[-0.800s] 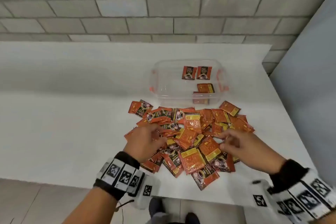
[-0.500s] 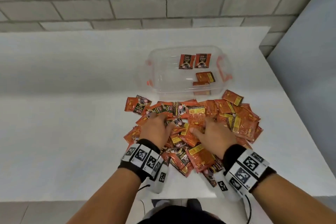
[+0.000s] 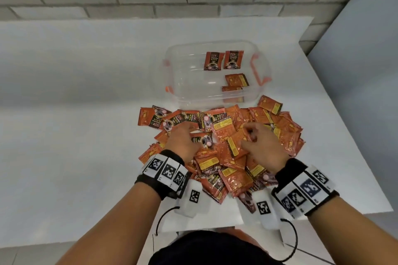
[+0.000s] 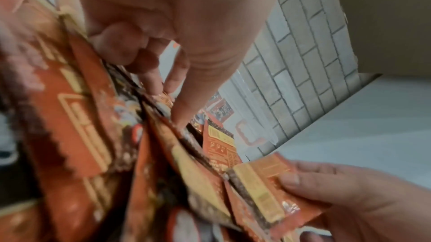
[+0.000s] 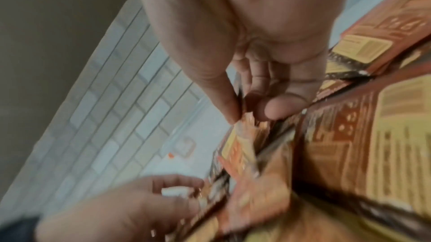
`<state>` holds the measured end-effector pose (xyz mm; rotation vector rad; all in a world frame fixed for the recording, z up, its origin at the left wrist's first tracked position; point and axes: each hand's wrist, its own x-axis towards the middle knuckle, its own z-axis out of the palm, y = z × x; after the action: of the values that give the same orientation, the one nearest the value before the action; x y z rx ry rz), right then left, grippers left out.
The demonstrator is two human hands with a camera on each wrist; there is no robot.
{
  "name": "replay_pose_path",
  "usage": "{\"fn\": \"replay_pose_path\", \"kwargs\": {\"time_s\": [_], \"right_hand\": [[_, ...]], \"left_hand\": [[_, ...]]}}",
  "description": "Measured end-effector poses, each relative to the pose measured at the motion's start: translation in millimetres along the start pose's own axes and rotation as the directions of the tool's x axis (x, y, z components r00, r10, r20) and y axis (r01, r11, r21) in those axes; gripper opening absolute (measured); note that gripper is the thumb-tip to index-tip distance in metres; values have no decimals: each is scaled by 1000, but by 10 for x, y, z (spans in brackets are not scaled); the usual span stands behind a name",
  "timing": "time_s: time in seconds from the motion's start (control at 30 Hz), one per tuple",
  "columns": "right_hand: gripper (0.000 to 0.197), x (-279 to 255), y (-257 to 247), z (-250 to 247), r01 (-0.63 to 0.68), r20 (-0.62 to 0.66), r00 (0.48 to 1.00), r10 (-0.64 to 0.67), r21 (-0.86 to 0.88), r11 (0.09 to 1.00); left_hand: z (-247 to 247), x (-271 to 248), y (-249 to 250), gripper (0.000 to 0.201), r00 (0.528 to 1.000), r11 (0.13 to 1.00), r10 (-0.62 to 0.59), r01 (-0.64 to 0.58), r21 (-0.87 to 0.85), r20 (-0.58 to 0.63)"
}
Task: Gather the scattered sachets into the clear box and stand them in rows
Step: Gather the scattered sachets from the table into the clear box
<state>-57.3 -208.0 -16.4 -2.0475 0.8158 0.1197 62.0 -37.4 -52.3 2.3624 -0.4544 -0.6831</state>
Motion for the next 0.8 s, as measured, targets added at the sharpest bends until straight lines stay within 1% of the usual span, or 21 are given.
{"fn": "replay_pose_path", "kwargs": {"time_s": [0.03,0.1,0.13,0.17,0.2,0.27,0.3,0.33,0.4,0.47,0.6,0.67,0.77,0.8], "right_hand": [[32,13,22,-55,-2,-15,1000,2,42,999],[7,47,10,-166,-17,-49,999,24,141,990],[3,77,-21,-192,-27,-49,998,37,187,982],[5,125,-52,-195,-33,-31,999,40,195,980],[9,164,-100,-174,-27,-4,1000,28,159,987],[40,246,-175,-81,-9,44,999,9,12,1000],[51,279,-199,-25,-13,68,998,17,-61,998],[57,307,-228,31,-6,84,996,16,-116,993],[58,337,-257,126,3,101,995,17,-199,980],[57,356,-266,171,8,104,994,21,-271,963],[59,391,-297,172,47,117,993,-9,-333,942],[57,396,-309,138,58,114,993,-23,-311,949],[50,375,-297,29,60,118,992,-39,-176,983],[45,369,-285,-25,53,102,994,-41,-116,992]], "left_hand": [[-1,7,8,57,1000,1000,3,-4,26,5],[-15,-2,41,56,1000,995,-8,6,102,22],[-20,-17,60,58,999,992,-29,25,120,31],[-19,-28,77,60,998,991,-50,45,124,37],[-10,-39,89,62,998,991,-60,55,123,31],[41,-64,112,65,998,989,-66,65,134,4],[70,-66,125,65,998,987,-66,67,147,-14],[95,-65,138,66,998,985,-60,64,159,-34],[130,-63,159,68,997,984,-53,62,166,-58],[142,-57,180,69,995,984,-72,82,156,-69],[161,-27,198,66,990,987,-83,97,125,-115],[154,-32,222,61,989,989,-69,85,117,-131],[73,-44,269,42,979,995,-21,41,93,-204],[29,-33,297,40,975,996,3,17,85,-224]]}}
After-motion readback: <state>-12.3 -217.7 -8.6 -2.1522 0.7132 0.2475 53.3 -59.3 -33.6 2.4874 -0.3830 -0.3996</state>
